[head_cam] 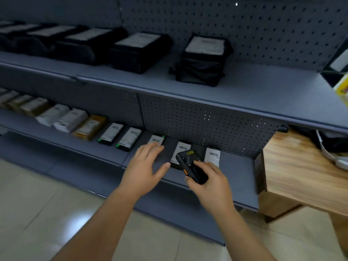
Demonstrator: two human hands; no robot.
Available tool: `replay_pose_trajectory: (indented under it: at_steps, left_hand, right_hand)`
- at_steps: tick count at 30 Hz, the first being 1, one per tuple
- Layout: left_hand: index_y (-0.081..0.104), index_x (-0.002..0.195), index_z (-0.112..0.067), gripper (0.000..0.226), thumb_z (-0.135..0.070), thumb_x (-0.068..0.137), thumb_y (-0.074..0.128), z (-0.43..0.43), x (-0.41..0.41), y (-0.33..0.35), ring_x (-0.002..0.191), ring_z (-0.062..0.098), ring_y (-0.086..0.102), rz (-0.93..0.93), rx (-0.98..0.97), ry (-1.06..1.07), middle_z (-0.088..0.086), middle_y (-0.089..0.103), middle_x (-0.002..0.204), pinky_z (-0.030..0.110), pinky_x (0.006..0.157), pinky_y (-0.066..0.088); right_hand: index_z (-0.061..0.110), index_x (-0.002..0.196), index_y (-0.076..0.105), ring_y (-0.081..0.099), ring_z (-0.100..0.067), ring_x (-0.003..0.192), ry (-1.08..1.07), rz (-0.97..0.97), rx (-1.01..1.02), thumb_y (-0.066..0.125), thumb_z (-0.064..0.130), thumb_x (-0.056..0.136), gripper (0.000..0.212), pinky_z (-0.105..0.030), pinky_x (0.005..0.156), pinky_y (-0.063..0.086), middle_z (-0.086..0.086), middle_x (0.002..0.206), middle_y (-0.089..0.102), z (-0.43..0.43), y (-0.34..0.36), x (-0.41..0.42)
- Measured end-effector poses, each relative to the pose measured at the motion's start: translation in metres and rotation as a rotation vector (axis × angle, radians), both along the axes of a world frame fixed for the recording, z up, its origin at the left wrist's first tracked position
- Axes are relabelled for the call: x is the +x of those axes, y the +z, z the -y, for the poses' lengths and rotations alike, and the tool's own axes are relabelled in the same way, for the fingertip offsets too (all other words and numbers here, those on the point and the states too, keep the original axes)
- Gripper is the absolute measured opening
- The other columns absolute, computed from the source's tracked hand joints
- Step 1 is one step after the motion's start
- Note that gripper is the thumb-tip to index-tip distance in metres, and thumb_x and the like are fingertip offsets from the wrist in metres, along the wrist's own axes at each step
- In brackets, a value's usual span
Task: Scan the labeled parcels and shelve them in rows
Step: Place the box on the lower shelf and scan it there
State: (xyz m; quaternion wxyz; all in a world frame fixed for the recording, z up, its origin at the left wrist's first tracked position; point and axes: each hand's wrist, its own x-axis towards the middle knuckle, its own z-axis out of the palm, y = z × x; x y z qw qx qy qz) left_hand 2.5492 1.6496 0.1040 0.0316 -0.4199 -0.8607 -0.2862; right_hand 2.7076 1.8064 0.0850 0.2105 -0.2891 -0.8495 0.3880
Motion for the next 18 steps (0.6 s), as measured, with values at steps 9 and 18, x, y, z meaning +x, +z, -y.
replay_pose_trajectory:
  at_steps: [9, 18]
  left_hand:
    - [0.052, 0.137, -0.017, 0.061, -0.059, 0.091, 0.050, 0.218, -0.089, 0.061, 0.132, 0.014, 0.037, -0.093, 0.200, 0.135, -0.005, 0.046, 0.139, 0.033, 0.109, 0.036]
    - [0.056, 0.131, -0.019, 0.057, -0.057, 0.089, 0.049, 0.437, -0.246, 0.069, 0.128, 0.012, 0.043, -0.142, 0.275, 0.399, -0.008, 0.051, 0.133, 0.024, 0.107, 0.032]
  right_hand:
    - [0.038, 0.124, 0.062, 0.055, -0.006, 0.113, 0.124, -0.103, 0.106, 0.073, 0.052, 0.074, 0.053, -0.033, 0.096, 0.049, 0.018, 0.122, 0.058, 0.188, 0.079, -0.115]
    - [0.036, 0.127, 0.062, 0.052, -0.002, 0.113, 0.368, -0.162, 0.115, 0.075, 0.048, 0.078, 0.052, -0.021, 0.093, 0.042, 0.022, 0.120, 0.053, 0.385, 0.097, -0.319]
